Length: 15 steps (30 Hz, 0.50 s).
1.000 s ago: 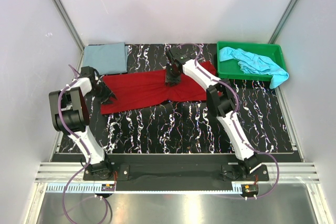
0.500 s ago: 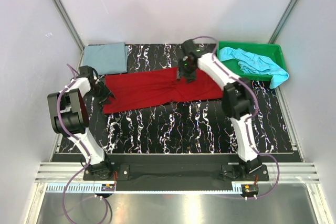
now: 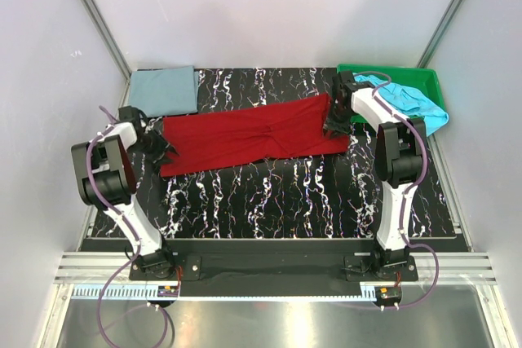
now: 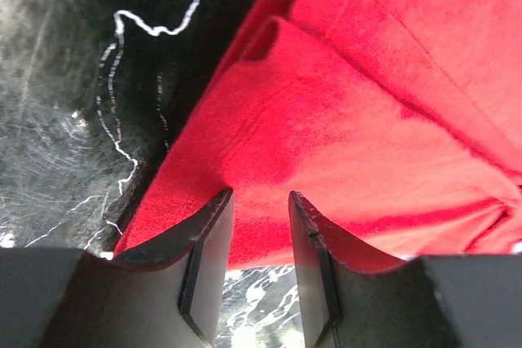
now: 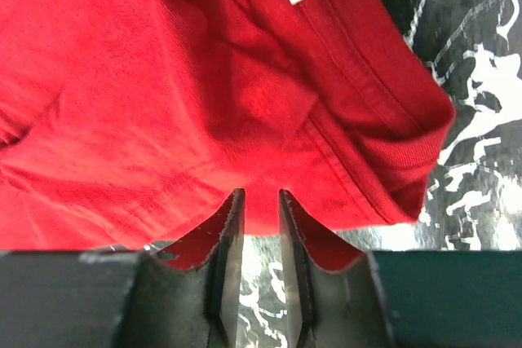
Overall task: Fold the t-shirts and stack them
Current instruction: Fold the tshirt
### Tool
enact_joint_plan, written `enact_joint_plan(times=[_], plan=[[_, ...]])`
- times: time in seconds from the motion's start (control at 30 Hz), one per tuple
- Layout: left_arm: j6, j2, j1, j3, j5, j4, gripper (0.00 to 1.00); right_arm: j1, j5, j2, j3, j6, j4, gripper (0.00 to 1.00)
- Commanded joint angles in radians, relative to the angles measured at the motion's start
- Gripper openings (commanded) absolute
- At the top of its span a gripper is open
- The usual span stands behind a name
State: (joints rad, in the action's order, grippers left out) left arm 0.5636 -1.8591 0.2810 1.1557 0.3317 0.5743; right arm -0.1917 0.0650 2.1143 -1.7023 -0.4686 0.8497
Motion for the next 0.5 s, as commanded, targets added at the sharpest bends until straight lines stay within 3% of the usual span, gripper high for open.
enact_joint_plan(times=[0.0, 0.3, 0.47], plan=[[0.033, -0.048, 0.041, -0.068, -0.046, 0.012, 0.40, 0.005, -0.043, -0.007, 0.018, -0.002, -0.083, 0.29], [0.044, -0.017, 0.089, -0.129, -0.097, 0.042, 0.37, 0.067, -0.113, 0.032, 0.113, 0.007, -0.103, 0.29], [0.025, 0.093, 0.089, -0.166, -0.166, 0.068, 0.37, 0.070, -0.110, -0.010, 0.156, 0.047, -0.101, 0.32]])
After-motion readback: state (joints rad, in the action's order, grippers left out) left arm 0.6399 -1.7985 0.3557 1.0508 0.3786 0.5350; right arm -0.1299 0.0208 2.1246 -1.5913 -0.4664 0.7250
